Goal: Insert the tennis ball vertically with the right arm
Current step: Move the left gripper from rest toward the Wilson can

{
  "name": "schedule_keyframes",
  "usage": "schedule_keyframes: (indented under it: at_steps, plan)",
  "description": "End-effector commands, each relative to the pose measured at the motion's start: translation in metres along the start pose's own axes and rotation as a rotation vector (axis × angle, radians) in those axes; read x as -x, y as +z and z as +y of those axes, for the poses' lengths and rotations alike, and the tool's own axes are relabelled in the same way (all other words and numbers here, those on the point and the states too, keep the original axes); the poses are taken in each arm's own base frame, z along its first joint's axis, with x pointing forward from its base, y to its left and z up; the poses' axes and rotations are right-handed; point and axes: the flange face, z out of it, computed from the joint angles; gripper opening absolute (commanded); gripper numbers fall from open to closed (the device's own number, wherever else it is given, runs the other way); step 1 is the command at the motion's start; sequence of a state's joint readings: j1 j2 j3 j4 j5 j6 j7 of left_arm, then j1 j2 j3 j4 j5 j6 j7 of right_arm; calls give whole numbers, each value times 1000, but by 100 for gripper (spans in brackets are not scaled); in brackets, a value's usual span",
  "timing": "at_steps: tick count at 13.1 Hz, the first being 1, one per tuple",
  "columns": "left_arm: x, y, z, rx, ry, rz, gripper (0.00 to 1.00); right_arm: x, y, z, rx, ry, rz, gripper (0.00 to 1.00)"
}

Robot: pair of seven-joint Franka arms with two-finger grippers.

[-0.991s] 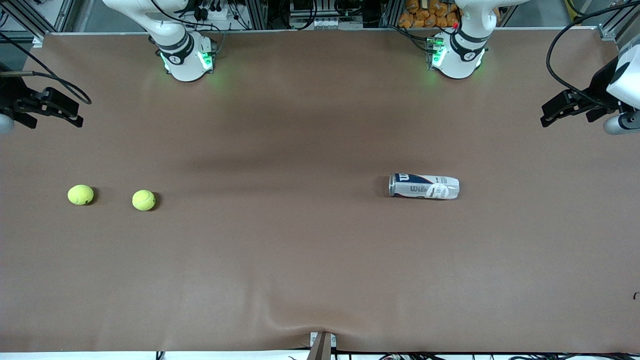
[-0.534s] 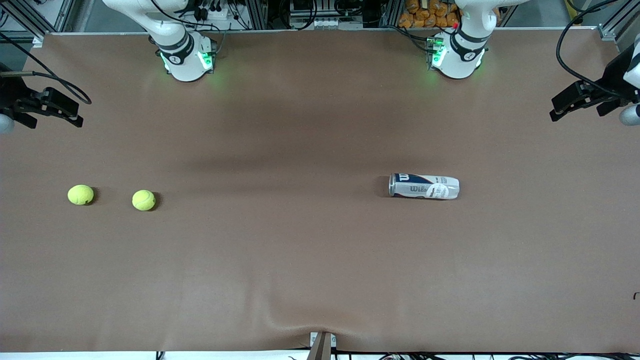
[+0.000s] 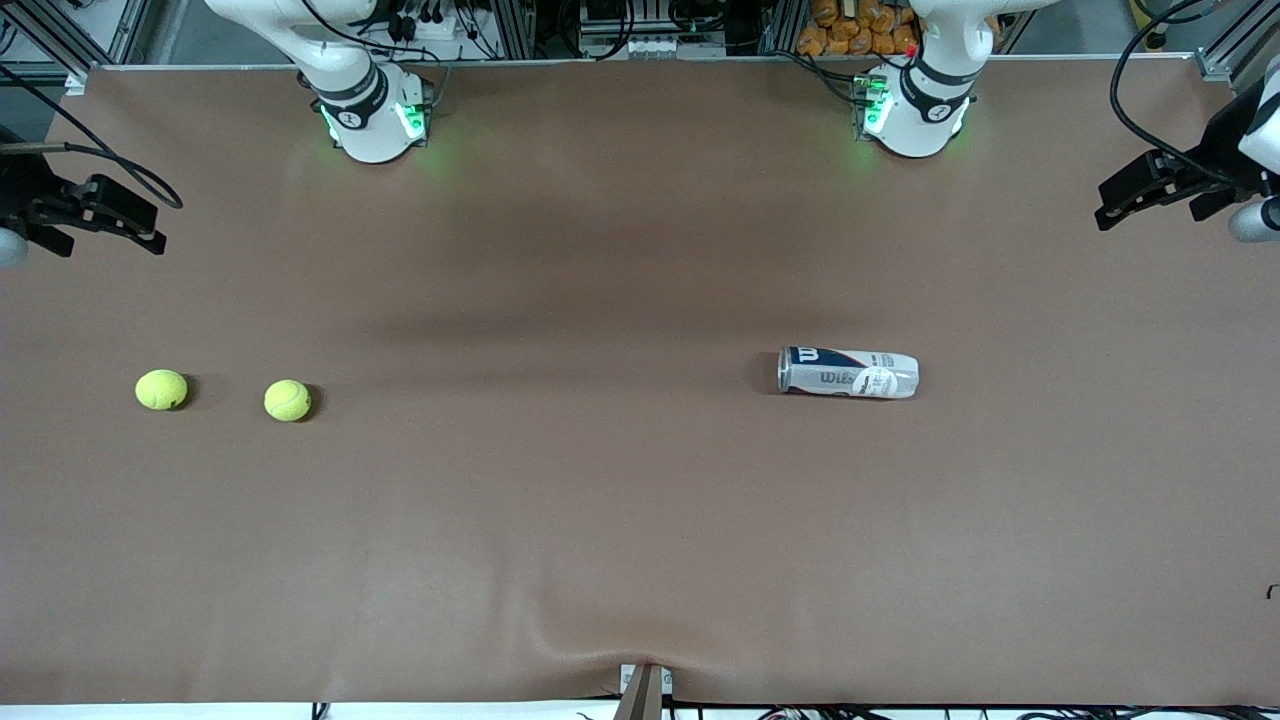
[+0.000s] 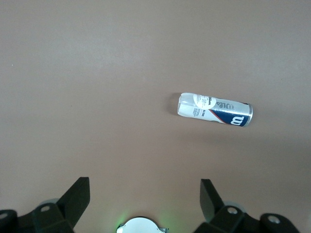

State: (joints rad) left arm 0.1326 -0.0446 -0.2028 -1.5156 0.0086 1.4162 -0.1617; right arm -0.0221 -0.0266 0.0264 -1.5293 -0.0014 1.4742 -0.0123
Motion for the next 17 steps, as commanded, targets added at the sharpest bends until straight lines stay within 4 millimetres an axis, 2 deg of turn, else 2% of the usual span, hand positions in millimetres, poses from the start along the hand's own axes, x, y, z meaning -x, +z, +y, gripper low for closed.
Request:
schedule_keyframes:
  at_steps: [1,6,8,11,14,17]
  plan:
    - [3,-8,-4,4,8,-1,100,8,-4,4,-13,8,1,100]
    - [-1,-4,-12,-43,36,-3,100,8,-4,8,-13,14,1,100]
    - [-9,8,-12,-41,126,-29,100,8,-4,8,-13,14,1,100]
    - [-25,36,7,-31,236,-84,100,8,-4,7,-13,12,1,100]
    - [-30,66,61,-36,389,-139,100,8,-4,8,-13,14,1,100]
    - [-43,127,130,-81,545,-223,100,8,-4,7,-14,14,1,100]
